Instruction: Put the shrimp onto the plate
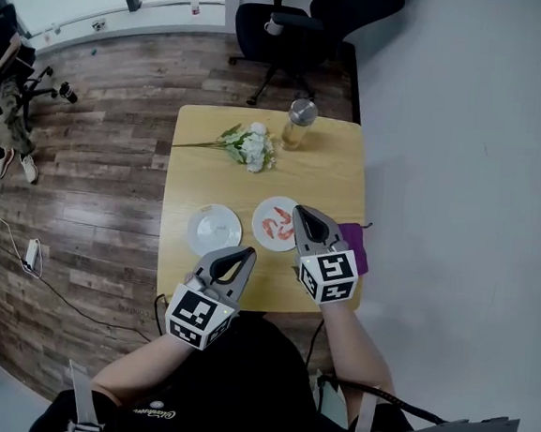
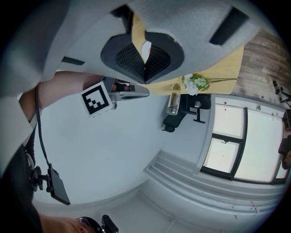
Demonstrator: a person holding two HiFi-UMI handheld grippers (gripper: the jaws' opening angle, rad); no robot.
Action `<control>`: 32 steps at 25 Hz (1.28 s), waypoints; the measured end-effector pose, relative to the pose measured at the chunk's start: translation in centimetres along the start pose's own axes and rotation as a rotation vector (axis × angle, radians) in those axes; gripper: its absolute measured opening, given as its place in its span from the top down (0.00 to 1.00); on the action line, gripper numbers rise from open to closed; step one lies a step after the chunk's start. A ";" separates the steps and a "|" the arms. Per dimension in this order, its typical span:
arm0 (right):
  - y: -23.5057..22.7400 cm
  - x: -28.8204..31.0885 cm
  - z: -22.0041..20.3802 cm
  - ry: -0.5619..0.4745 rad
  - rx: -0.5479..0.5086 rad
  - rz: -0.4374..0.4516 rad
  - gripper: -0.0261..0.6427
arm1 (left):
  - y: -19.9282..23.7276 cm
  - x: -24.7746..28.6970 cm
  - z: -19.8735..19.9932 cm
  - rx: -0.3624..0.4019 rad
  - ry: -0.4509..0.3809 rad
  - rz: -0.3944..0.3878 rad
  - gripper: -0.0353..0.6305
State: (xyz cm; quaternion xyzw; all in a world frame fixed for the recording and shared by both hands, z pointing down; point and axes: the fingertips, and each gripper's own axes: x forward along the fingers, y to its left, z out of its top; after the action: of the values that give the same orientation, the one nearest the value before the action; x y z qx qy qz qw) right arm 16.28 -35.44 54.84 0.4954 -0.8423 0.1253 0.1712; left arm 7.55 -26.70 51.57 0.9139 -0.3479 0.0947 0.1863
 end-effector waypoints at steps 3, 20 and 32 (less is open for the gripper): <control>0.4 -2.1 1.5 -0.050 0.037 -0.026 0.96 | 0.0 -0.1 0.2 0.006 -0.005 0.003 0.94; 5.9 -9.7 0.7 -0.117 0.149 -0.013 0.96 | -1.0 0.4 1.3 0.045 -0.014 -0.015 0.94; 6.0 -10.6 0.8 -0.130 0.149 -0.017 0.96 | -1.7 0.6 1.7 0.070 -0.023 -0.025 0.94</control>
State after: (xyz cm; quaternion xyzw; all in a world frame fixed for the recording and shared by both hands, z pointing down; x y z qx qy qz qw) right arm 15.64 -24.44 49.49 0.5211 -0.8357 0.1538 0.0798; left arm 9.19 -26.54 49.73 0.9253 -0.3348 0.0941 0.1512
